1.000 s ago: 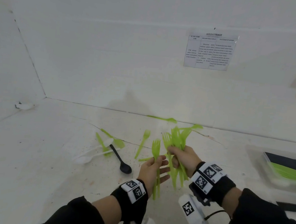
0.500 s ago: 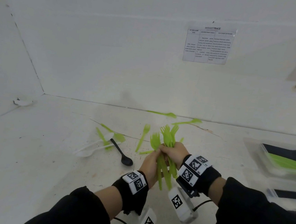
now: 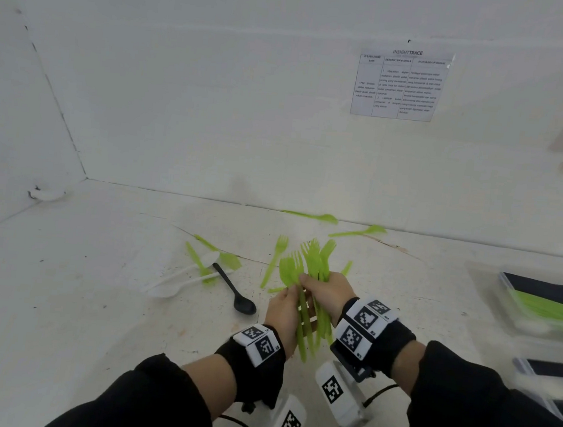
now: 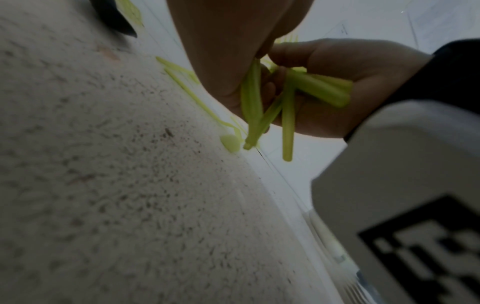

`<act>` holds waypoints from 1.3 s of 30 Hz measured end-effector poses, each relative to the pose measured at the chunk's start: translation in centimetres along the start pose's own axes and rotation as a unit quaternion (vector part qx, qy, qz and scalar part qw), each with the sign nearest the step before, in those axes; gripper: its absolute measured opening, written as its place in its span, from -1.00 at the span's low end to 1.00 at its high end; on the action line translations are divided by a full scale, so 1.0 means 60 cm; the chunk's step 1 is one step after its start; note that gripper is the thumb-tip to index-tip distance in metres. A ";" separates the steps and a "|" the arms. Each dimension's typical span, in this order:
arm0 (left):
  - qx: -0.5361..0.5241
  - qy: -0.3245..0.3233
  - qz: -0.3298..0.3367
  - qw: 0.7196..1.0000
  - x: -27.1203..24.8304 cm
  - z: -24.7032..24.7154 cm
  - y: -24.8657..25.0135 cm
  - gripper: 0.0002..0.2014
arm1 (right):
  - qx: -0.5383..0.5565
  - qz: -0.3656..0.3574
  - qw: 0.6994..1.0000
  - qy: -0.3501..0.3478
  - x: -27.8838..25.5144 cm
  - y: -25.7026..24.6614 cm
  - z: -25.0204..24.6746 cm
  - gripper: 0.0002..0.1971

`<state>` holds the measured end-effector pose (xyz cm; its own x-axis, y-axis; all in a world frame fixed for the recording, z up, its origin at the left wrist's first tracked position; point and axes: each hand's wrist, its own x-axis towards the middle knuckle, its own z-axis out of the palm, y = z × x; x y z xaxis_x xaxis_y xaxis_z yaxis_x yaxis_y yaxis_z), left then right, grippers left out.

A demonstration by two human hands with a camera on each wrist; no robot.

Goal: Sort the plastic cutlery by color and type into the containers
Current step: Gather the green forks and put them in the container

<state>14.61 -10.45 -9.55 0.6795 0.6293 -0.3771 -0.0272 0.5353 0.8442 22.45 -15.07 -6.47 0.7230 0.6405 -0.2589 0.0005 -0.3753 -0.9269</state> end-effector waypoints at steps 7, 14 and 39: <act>-0.008 0.001 -0.023 1.000 0.007 0.003 0.002 -0.65 | -0.054 -0.055 0.997 -0.019 -0.004 0.004 -0.005 -0.77; -0.055 -0.001 -0.030 0.998 0.013 0.009 0.005 -0.66 | -0.084 -0.059 0.995 0.002 0.001 0.004 -0.015 -0.95; -0.114 -0.026 -0.057 0.991 0.020 0.010 0.004 -0.59 | -0.052 -0.016 0.998 -0.029 0.006 0.024 -0.007 -0.79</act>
<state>15.86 -9.95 -9.58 0.7240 0.5306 -0.4408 -0.1087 0.7188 0.6867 23.00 -15.65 -7.78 0.6806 0.6895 -0.2477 0.0970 -0.4198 -0.9024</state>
